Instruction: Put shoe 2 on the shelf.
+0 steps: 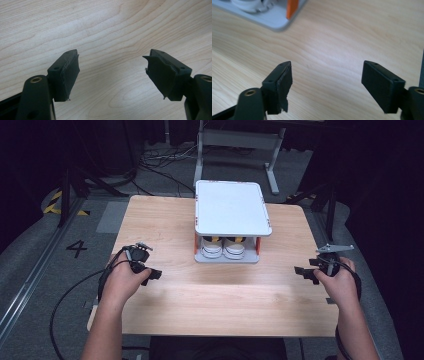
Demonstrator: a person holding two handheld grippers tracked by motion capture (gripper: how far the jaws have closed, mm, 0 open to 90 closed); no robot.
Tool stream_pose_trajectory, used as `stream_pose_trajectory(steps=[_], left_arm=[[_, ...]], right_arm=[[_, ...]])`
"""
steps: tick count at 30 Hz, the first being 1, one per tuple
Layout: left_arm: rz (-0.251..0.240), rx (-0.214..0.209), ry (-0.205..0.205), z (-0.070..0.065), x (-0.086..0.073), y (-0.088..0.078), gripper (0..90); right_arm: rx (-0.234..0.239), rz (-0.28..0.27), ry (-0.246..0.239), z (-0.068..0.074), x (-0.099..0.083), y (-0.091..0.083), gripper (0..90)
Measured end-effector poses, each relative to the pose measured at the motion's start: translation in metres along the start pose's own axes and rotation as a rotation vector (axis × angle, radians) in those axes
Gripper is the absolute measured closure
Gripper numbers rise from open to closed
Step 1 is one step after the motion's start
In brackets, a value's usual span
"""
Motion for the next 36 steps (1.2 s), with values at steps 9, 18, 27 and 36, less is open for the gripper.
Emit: stream_pose_trajectory(steps=[9, 18, 27, 36], left_arm=[[0.023, 0.014, 0.018, 0.011, -0.002, 0.004, 25.5], [0.019, 0.008, 0.014, 0.016, -0.003, 0.012, 25.2], [0.019, 0.002, 0.015, 0.020, -0.004, 0.020, 25.2], [0.028, -0.005, 0.022, 0.021, -0.005, 0.025, 25.1]], right_arm=[[0.053, 0.095, 0.002, -0.016, -0.023, 0.026, 16.9], [0.028, 0.069, 0.008, -0.026, -0.034, 0.052, 17.0], [0.030, 0.000, -0.001, -0.029, -0.039, 0.068, 15.6], [-0.013, -0.094, 0.030, -0.030, -0.039, 0.078, 6.8]])
Point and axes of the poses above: each handheld gripper's, and its own axes: y roughly forward along the jaws, x roughly out of its top, z roughly to its left, the point moved 4 cm from there along y, roughly forward along the jaws, and after that the axes turned 2 degrees about -x, right-handed, at the moved point
